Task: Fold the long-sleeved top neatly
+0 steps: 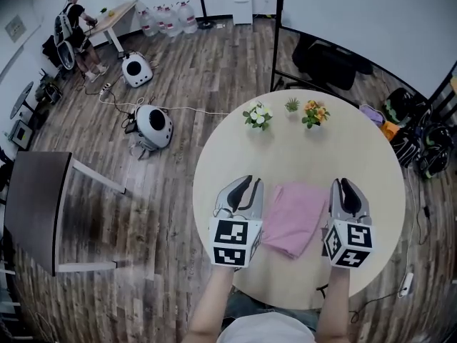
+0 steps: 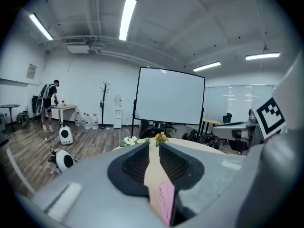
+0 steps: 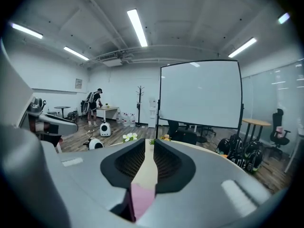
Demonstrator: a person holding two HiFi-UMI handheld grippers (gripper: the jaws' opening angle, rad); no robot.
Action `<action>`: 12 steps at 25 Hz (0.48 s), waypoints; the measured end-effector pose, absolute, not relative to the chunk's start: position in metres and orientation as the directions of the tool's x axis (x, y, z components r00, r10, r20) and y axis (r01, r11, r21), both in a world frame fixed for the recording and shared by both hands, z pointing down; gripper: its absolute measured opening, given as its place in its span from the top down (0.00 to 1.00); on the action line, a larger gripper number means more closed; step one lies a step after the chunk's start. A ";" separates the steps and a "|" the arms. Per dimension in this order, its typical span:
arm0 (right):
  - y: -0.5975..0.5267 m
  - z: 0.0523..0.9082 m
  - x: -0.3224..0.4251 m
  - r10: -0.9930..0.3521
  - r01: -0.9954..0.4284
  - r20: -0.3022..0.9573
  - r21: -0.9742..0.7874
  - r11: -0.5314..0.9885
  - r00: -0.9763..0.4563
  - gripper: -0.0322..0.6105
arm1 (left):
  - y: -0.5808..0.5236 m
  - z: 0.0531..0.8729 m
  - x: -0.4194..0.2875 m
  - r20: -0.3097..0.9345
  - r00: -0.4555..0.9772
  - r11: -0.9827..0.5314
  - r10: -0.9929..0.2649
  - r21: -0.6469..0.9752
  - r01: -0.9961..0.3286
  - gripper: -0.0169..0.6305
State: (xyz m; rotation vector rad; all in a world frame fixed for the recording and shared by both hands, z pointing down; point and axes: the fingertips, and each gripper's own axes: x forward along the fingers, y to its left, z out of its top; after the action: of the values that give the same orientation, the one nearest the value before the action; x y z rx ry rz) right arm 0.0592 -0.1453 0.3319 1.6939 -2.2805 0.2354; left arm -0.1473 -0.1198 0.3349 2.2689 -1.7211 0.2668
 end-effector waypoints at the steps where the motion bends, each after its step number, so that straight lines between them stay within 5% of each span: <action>1: -0.144 0.324 0.062 -0.915 -0.956 0.307 0.044 0.289 -0.263 0.83 | -0.121 0.326 -0.146 0.296 0.270 -0.250 -0.916 0.103 -0.963 0.87; 12: -0.128 0.263 0.087 -0.968 -0.969 0.088 0.060 0.241 -0.235 0.91 | -0.127 0.258 -0.136 0.137 0.230 -0.230 -0.964 0.014 -0.973 0.90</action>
State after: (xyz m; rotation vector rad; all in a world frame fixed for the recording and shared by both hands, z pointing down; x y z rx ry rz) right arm 0.0872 -0.1282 0.2626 1.8723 -2.3884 0.0111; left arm -0.1365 -0.1270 0.2582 2.3869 -1.8861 0.1513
